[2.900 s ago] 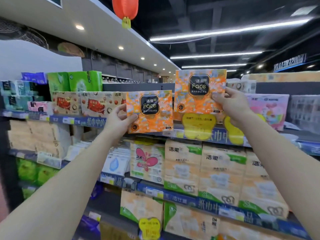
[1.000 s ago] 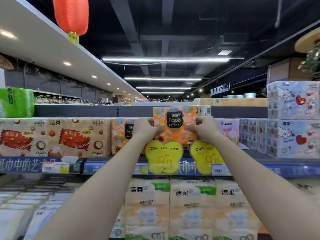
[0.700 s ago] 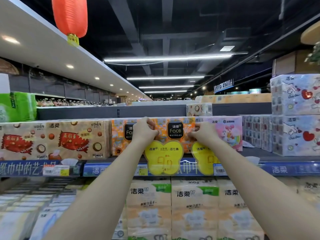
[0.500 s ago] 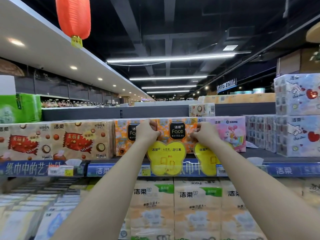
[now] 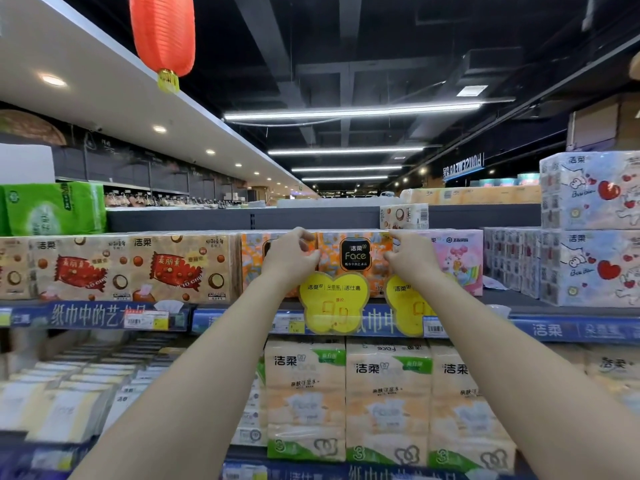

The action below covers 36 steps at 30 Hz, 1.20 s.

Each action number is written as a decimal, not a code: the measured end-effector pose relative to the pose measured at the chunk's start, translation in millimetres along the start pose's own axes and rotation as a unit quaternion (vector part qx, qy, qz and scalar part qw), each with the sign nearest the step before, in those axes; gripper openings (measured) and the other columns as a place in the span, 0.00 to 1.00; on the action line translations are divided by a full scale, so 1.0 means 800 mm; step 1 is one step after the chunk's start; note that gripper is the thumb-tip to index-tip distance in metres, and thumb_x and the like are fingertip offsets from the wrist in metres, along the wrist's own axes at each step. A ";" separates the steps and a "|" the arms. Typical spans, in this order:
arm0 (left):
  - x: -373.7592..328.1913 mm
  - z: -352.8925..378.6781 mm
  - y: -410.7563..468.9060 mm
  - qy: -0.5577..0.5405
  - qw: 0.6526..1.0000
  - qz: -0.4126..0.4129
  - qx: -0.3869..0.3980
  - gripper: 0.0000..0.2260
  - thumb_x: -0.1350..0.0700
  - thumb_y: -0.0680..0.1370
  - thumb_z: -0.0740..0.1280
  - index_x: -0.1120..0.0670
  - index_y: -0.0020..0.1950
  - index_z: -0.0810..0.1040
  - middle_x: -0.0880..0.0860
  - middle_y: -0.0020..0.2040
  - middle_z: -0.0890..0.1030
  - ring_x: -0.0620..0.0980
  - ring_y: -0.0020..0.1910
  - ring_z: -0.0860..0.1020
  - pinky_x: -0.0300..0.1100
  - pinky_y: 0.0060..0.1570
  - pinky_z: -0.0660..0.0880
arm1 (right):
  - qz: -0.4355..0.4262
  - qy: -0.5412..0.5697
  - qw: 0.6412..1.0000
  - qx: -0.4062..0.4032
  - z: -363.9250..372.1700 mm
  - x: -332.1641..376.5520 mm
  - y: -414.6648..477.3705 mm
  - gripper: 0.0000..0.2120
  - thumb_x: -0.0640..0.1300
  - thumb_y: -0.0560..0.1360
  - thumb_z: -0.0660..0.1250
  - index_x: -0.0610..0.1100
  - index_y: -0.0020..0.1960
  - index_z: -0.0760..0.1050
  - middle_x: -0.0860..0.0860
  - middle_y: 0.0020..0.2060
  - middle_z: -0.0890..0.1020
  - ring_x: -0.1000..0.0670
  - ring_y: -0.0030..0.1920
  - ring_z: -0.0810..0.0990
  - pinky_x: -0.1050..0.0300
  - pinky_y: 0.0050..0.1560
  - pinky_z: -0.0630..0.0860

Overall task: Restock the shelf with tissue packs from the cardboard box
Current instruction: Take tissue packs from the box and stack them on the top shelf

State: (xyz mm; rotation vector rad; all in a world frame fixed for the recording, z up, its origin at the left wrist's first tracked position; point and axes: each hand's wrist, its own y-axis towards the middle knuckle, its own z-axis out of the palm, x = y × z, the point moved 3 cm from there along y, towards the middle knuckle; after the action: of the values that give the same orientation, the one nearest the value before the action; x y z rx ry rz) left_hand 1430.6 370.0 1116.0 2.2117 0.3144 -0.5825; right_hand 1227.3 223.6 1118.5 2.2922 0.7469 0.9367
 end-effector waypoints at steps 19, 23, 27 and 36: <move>-0.131 0.101 -0.378 0.171 0.949 0.173 0.202 0.22 0.44 0.82 0.62 0.49 0.74 0.73 0.51 0.69 0.78 0.57 0.68 0.75 0.52 0.68 0.68 | 0.046 -0.176 0.969 0.169 -0.112 -0.088 -0.411 0.19 0.46 0.81 0.63 0.49 0.72 0.74 0.45 0.66 0.80 0.41 0.61 0.80 0.49 0.52 0.78; -0.146 0.147 -0.502 0.141 0.934 0.148 0.293 0.22 0.43 0.82 0.62 0.51 0.75 0.72 0.52 0.70 0.77 0.57 0.69 0.76 0.52 0.68 0.69 | 0.131 -0.209 0.934 0.260 -0.135 -0.142 -0.551 0.21 0.43 0.82 0.62 0.45 0.75 0.71 0.43 0.69 0.78 0.41 0.67 0.77 0.48 0.58 0.76; -0.167 0.194 -0.608 0.141 0.906 0.142 0.374 0.25 0.42 0.83 0.61 0.49 0.78 0.68 0.52 0.72 0.75 0.58 0.69 0.75 0.54 0.68 0.69 | 0.206 -0.223 0.898 0.319 -0.160 -0.215 -0.665 0.23 0.45 0.84 0.60 0.46 0.78 0.66 0.46 0.74 0.73 0.44 0.69 0.76 0.47 0.59 0.78; -0.254 0.304 -0.762 0.146 0.863 0.102 0.472 0.21 0.45 0.84 0.60 0.51 0.74 0.71 0.54 0.68 0.76 0.59 0.67 0.75 0.55 0.68 0.71 | 0.331 -0.181 0.841 0.388 -0.235 -0.385 -0.823 0.26 0.47 0.84 0.60 0.49 0.81 0.61 0.48 0.75 0.72 0.45 0.65 0.79 0.51 0.57 0.78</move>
State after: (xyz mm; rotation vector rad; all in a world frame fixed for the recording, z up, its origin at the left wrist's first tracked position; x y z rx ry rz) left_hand 934.6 568.3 683.8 3.2458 -0.1026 -0.2905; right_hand 715.5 528.4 661.5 3.4451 0.1296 0.4267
